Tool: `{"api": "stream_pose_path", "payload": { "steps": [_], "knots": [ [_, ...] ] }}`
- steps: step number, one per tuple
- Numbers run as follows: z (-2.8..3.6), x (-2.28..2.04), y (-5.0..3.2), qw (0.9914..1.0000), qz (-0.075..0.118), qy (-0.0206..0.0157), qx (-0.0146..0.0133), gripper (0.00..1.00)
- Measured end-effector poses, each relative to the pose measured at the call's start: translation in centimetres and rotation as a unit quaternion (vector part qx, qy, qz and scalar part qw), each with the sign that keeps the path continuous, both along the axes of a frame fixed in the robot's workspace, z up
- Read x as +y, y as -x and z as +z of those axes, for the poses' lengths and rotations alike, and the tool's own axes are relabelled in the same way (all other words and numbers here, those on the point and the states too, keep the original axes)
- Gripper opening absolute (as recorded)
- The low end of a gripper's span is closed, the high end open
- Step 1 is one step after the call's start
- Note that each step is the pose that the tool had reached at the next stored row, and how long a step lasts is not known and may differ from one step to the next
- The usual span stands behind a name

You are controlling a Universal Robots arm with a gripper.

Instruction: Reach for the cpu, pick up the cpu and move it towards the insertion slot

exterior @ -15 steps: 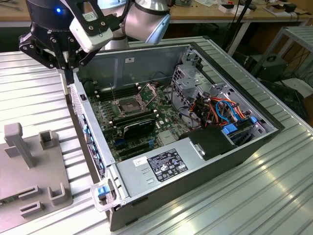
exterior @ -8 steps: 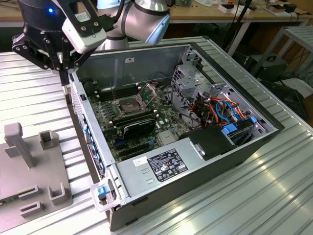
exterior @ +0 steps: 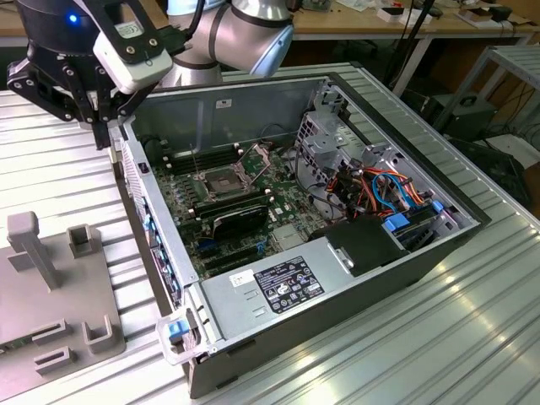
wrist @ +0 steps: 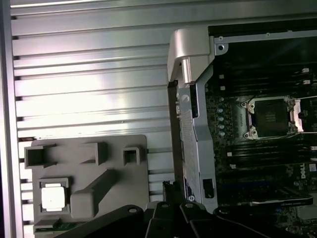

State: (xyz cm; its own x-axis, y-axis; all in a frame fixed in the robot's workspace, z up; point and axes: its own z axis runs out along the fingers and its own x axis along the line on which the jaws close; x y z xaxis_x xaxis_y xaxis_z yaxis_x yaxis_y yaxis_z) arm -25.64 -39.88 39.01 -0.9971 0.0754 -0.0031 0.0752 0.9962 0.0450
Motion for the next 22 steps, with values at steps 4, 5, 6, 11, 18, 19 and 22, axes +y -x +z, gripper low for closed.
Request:
{"api": "stream_pose_path", "payload": {
  "steps": [4, 5, 6, 11, 18, 19, 22],
  "knots": [
    [-0.01, 0.0, 0.49, 1.0, 0.0, 0.0, 0.0003, 0.11],
    [-0.02, 0.0, 0.61, 1.0, 0.0, 0.0, 0.0003, 0.11],
    [-0.02, 0.0, 0.7, 1.0, 0.0, -0.0001, 0.0004, 0.11],
    [-0.04, 0.0, 1.32, 1.0, 0.0, 0.0, 0.001, 0.11],
    [-0.07, 0.0, 2.35, 1.0, 0.0, 0.0, 0.0017, 0.11],
    [-0.07, 0.0, 2.47, 1.0, 0.0, 0.0, 0.0018, 0.11],
    [-0.08, 0.0, 2.77, 1.0, 0.0, 0.0, 0.0021, 0.11]
  ]
}}
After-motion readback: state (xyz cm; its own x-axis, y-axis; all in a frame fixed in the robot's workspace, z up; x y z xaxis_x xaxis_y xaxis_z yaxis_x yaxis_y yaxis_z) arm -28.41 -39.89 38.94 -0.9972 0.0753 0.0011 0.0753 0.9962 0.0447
